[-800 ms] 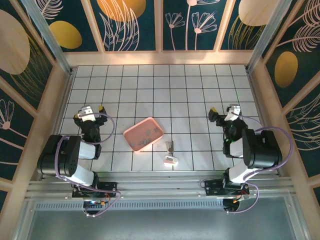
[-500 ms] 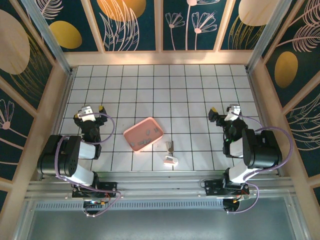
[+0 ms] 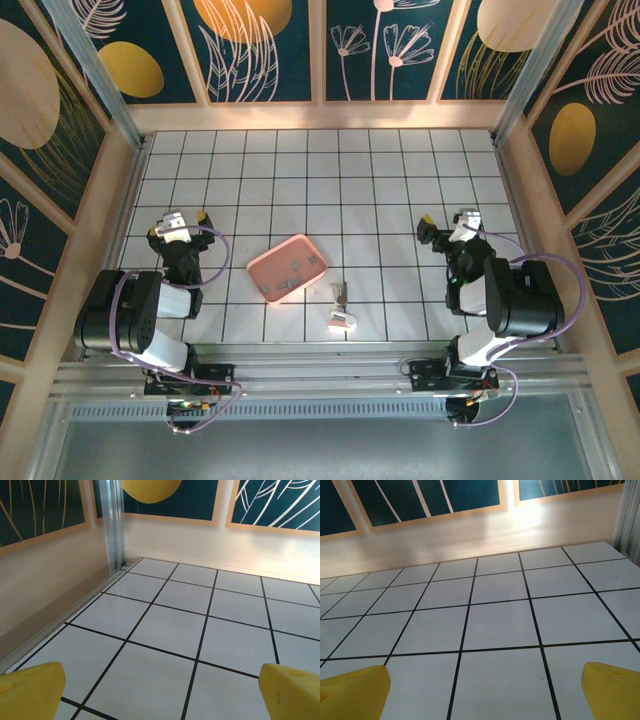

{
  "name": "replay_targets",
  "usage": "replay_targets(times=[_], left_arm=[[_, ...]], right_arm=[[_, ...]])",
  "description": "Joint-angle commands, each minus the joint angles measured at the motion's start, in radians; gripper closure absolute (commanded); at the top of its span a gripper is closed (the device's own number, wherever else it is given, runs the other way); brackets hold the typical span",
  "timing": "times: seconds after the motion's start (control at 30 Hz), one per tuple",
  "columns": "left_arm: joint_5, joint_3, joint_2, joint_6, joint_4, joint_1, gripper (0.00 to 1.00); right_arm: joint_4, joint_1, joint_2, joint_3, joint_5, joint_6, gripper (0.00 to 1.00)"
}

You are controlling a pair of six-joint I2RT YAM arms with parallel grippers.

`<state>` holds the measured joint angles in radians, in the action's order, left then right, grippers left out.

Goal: Load the staples into the stapler

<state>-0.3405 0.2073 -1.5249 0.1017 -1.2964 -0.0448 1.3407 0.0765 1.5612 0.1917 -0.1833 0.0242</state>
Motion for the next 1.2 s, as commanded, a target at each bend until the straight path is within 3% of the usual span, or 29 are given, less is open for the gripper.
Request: replay_targets(times=[0.0,0.8,0.97,1.17], left_arm=[[0.008,0.01,0.005,0.013,-0.012,0.007,0.01],[0.016,0.01,0.012,0.008,-0.009,0.006,0.01],[0.04,0.146,0.121,0.001,0.331,0.006,0.03],[0.117,0.252,0.25,0.018,0.577,0.006,0.08]], right_arm=[[0.009,-0.005,0.005,0.019,0.015,-0.012,0.01],[0.035,-0.004,0.001,0.003,0.041,0.002,0.01],[0.01,-0.002,-0.121,-0.04,0.09,0.018,0.01],[-0.385,-0.005,-0.338,0.062,0.084,0.072,0.01]])
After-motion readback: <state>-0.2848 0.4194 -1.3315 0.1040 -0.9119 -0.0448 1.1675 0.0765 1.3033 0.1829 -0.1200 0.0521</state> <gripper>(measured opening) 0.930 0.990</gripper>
